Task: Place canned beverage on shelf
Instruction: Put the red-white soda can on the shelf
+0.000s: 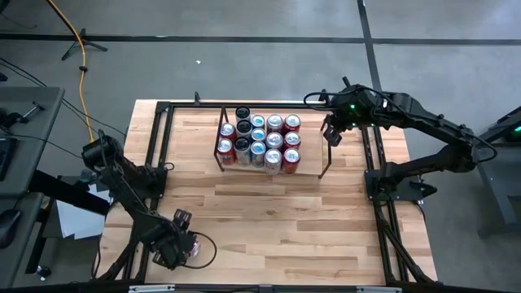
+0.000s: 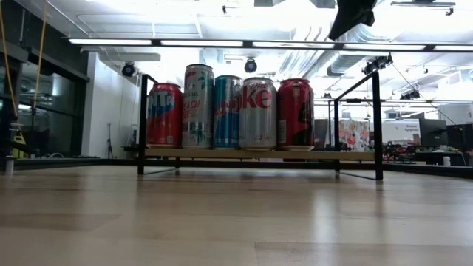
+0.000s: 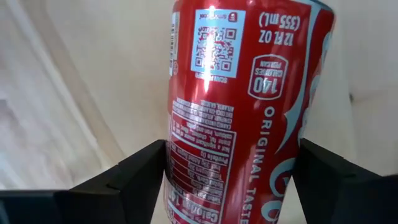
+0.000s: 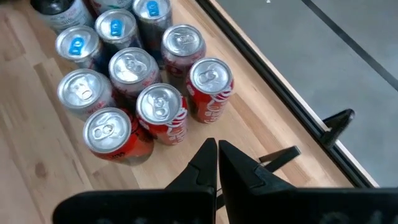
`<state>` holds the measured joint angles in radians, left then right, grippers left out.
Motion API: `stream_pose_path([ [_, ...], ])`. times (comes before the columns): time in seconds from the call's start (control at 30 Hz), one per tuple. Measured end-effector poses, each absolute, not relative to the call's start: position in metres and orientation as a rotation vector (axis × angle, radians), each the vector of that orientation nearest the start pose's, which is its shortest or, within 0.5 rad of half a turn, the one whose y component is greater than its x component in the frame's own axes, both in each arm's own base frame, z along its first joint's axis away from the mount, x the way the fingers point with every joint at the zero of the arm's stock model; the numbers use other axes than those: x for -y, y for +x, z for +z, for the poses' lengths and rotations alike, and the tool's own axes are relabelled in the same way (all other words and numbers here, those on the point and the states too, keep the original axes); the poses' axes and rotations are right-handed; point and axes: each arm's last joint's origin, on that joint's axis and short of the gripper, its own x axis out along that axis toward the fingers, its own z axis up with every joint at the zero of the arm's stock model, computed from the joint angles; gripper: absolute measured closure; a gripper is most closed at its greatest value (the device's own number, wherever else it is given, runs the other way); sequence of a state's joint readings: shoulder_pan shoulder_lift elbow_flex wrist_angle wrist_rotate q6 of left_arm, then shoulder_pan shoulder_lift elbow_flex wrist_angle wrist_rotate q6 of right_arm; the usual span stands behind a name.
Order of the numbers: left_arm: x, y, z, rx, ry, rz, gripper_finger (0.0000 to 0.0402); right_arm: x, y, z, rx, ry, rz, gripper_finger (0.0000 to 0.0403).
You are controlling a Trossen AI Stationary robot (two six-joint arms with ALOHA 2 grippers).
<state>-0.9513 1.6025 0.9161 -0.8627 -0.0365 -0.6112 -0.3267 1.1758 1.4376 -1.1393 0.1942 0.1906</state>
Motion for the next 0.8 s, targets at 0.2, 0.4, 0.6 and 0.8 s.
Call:
stream_pose_path([
  [0.2,0.206,0.161,0.168,-1.485,0.185,-0.159,0.0216,0.070,0.190,0.396,-0.816,0.231,-0.555,0.0394],
  [0.4,0.203,0.163,0.183,-1.469,0.117,-0.112,0.0224,0.070,0.194,0.401,-0.739,0.283,-0.555,0.0333],
  [0.6,0.197,0.162,0.246,-1.372,-0.005,-0.119,0.0224,0.057,0.193,0.420,-0.551,0.358,-0.341,0.0238],
  [0.8,0.166,0.170,0.326,-1.174,-0.119,-0.041,0.0224,0.032,0.203,0.435,-0.409,0.537,-0.148,0.0135],
])
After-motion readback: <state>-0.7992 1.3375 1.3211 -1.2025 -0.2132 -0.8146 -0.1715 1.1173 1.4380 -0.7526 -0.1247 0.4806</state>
